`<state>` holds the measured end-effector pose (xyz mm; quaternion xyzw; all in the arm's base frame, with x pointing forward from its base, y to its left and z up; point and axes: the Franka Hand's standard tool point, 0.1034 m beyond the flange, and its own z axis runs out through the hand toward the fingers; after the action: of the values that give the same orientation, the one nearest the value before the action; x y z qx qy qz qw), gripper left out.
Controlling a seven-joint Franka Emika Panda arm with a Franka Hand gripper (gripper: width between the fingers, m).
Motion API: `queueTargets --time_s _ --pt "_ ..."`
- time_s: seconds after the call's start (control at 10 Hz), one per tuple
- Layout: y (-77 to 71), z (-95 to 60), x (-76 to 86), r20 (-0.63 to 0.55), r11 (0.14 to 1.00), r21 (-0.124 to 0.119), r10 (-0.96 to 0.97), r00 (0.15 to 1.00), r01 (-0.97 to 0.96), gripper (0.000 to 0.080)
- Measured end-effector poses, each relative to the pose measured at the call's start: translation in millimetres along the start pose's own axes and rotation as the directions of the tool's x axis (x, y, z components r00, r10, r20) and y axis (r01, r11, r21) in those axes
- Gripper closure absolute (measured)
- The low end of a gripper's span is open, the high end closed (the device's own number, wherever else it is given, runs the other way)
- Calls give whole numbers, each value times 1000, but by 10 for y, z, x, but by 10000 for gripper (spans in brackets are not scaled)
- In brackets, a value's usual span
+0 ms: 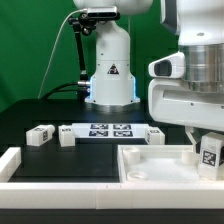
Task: Assemble one leg
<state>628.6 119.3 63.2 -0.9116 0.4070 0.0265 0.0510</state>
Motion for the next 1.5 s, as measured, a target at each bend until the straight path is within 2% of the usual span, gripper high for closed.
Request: queueTargets --time_s 0.3,0.4,0.6,0.8,0.9,1.2,1.3,1.4,1.5 --pt "2 -3 4 2 964 7 267 964 -267 508" --pt "2 -4 6 2 954 7 301 954 -301 508" --pt "4 -8 13 -1 832 22 555 832 -555 508" --pt "9 -6 14 21 689 40 724 690 -724 508" --pt "5 0 -2 30 592 37 805 593 -805 508" --pt "24 2 -6 32 458 21 888 458 -889 508" --pt "25 3 -5 32 448 21 893 449 -894 508" --pt "26 10 -9 31 459 20 888 459 -888 425" --pt "27 14 -11 31 459 19 888 460 -888 289"
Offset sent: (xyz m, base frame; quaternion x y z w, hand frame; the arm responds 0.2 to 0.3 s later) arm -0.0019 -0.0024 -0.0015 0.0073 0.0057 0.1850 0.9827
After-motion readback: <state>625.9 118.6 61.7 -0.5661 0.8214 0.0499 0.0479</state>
